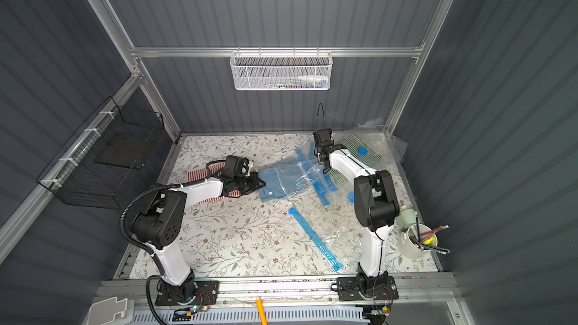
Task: Take the tank top out of the vacuum bag
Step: Take out the tank top from the vacuum bag, then place the tank top on the tank top.
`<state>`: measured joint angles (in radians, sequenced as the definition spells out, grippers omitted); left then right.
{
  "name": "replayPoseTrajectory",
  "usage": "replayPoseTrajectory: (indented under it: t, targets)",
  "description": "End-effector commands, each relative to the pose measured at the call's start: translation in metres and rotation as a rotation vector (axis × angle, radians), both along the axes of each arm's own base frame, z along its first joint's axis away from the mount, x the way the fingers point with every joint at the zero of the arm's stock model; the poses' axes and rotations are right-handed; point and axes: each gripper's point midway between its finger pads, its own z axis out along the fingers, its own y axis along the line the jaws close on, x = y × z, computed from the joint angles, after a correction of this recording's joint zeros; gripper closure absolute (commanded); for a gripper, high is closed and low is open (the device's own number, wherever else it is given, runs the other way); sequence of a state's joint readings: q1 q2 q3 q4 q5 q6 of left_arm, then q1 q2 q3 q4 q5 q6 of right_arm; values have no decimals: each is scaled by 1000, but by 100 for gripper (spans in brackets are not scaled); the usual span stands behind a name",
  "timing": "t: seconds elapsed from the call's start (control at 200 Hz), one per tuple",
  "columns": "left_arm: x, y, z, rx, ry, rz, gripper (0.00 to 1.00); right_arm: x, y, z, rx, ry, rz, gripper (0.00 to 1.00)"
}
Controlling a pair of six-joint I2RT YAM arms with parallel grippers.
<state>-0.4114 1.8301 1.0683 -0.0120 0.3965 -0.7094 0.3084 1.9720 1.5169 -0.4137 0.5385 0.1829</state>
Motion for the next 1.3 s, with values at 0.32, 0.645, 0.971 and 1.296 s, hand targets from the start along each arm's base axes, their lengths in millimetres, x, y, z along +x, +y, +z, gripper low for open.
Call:
replayPoseTrajectory:
  t: [0.32, 0.645, 0.971, 1.296]
  targets:
    - [-5, 12, 12, 5, -7, 3, 100, -19, -77, 17, -174, -44, -240, 100]
    - [0, 13, 13, 2, -11, 2, 100, -33, -110, 31, -238, -57, -315, 100]
    - [11, 19, 20, 37, -37, 2, 100, -45, -141, 33, -285, -21, -385, 100]
    - [32, 25, 33, 52, -60, 18, 100, -47, -118, 16, -63, 20, -310, 21]
